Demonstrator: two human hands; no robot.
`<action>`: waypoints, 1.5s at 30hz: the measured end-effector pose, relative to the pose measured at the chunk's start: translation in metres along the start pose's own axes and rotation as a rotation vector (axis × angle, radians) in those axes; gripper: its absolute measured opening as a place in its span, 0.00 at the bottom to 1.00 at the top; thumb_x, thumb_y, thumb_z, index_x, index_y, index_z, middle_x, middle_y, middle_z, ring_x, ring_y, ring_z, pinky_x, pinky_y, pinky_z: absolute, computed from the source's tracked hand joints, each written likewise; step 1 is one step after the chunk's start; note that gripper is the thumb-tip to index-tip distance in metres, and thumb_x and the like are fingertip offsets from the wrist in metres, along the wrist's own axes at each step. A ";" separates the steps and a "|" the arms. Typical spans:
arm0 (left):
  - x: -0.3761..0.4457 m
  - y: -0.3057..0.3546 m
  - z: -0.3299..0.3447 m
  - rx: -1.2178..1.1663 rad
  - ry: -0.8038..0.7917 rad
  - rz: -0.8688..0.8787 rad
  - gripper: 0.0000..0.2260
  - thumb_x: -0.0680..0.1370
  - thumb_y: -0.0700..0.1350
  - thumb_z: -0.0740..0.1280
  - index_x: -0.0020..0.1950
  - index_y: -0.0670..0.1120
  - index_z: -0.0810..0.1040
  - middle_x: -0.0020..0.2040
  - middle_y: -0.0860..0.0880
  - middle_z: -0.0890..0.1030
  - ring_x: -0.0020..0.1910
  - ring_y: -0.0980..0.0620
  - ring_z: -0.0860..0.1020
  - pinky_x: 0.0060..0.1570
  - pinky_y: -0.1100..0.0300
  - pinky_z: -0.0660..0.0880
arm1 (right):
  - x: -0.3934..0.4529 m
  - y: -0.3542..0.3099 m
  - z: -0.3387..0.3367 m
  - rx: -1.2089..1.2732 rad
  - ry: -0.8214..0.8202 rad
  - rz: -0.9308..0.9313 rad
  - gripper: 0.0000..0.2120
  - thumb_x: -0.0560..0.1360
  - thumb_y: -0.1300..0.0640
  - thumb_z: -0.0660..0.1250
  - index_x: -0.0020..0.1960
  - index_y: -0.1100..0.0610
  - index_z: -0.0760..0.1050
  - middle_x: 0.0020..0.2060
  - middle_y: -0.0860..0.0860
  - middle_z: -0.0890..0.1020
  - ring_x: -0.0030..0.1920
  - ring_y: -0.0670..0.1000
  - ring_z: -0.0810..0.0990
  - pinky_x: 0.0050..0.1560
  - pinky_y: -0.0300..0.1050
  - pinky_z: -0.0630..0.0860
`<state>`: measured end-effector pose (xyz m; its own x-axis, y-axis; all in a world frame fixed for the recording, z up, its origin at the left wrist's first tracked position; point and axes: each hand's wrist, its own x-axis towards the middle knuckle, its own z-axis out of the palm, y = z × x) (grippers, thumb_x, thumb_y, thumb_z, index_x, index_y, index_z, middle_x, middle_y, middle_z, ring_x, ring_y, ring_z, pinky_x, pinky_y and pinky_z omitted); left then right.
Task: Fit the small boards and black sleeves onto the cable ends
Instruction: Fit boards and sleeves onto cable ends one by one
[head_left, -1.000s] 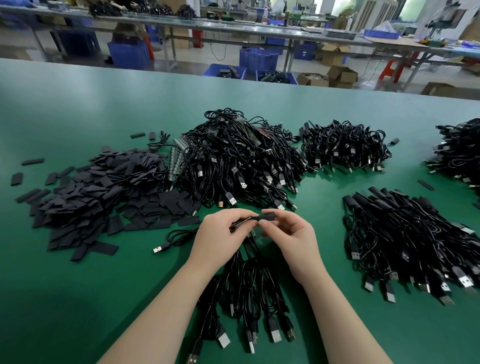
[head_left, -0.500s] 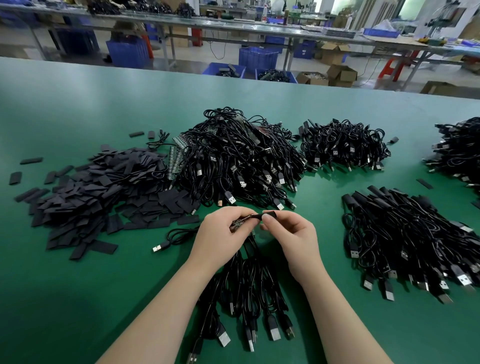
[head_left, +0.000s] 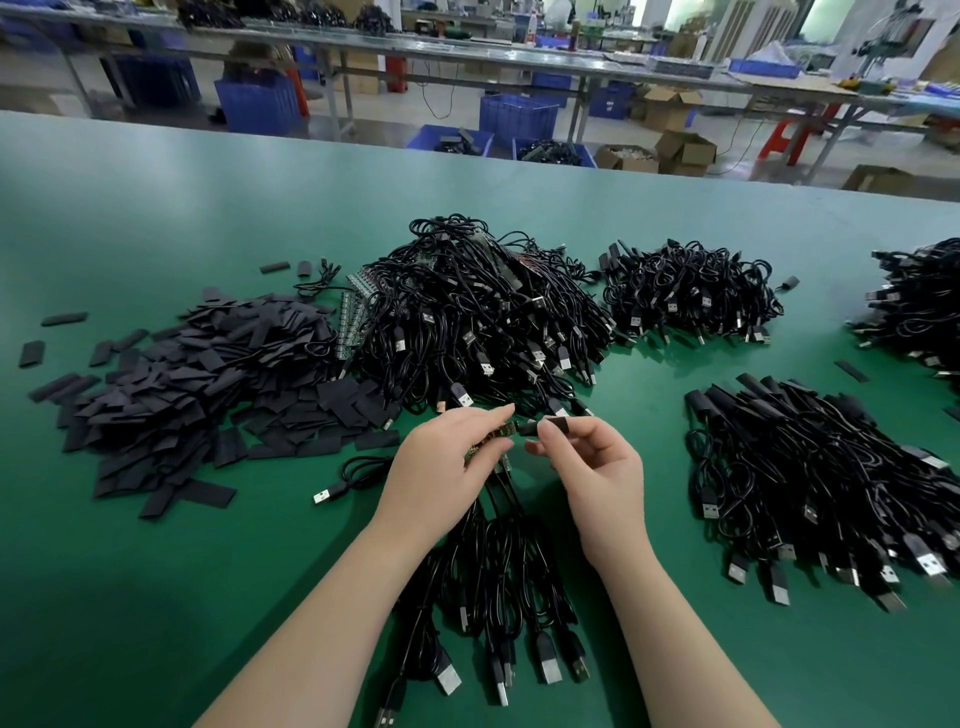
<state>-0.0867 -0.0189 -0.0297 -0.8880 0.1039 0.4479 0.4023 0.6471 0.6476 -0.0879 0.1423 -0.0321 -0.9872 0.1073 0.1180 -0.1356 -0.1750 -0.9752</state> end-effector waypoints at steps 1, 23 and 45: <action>0.000 0.000 0.000 -0.012 0.007 -0.022 0.14 0.78 0.46 0.70 0.64 0.51 0.80 0.57 0.57 0.81 0.58 0.62 0.75 0.58 0.77 0.67 | -0.001 0.000 0.001 -0.016 -0.002 -0.028 0.10 0.75 0.64 0.72 0.40 0.50 0.83 0.38 0.51 0.86 0.42 0.50 0.86 0.43 0.35 0.78; 0.001 -0.005 0.002 -0.116 -0.054 -0.088 0.11 0.78 0.45 0.69 0.59 0.55 0.82 0.54 0.60 0.82 0.56 0.65 0.76 0.55 0.74 0.70 | -0.003 -0.006 0.000 -0.123 -0.033 -0.091 0.16 0.75 0.66 0.72 0.40 0.45 0.83 0.40 0.47 0.86 0.42 0.50 0.86 0.45 0.36 0.79; 0.000 -0.009 0.006 -0.162 -0.073 -0.072 0.12 0.79 0.45 0.67 0.58 0.60 0.81 0.51 0.67 0.80 0.55 0.66 0.76 0.54 0.70 0.72 | 0.001 0.000 -0.004 -0.142 -0.007 0.003 0.05 0.73 0.64 0.75 0.44 0.56 0.82 0.39 0.51 0.85 0.40 0.46 0.83 0.43 0.36 0.78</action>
<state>-0.0922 -0.0205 -0.0392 -0.9272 0.1198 0.3550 0.3626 0.5250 0.7700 -0.0885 0.1468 -0.0326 -0.9882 0.1001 0.1157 -0.1197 -0.0353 -0.9922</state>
